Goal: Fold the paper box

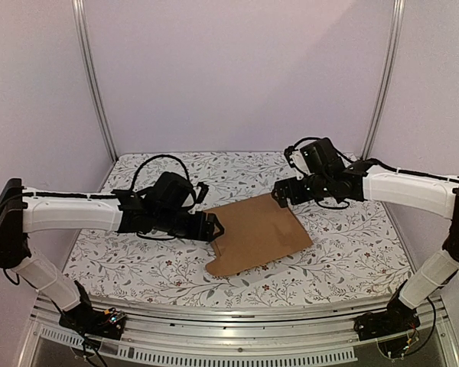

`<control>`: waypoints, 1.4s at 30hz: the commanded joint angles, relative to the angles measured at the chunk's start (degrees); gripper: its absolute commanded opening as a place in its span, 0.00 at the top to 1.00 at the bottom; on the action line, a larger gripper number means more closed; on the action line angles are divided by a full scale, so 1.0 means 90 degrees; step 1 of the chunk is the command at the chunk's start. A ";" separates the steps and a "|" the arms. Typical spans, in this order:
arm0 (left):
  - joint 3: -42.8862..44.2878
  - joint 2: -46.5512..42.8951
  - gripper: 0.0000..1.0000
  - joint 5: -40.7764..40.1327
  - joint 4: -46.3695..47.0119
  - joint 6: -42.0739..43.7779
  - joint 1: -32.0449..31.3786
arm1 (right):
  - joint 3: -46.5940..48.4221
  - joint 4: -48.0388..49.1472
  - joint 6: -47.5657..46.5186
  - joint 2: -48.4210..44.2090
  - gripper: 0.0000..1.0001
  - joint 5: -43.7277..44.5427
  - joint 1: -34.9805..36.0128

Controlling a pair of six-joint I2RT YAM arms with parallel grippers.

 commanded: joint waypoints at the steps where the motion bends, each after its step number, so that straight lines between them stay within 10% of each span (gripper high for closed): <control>1: -0.0122 0.0292 0.24 0.0541 0.0383 -0.0427 0.0211 | -0.0259 -0.0105 -0.0213 -0.0096 0.01 -0.0543 -0.0653; 21: -0.0648 0.1325 0.23 0.1730 0.1775 -0.1370 0.0880 | -0.0433 0.1156 0.0987 0.1648 0.05 -0.4099 -0.2345; 42: -0.1200 0.1389 0.23 0.1978 0.2153 -0.1438 0.1378 | -0.0909 0.1983 0.1584 0.2131 0.74 -0.4855 -0.2336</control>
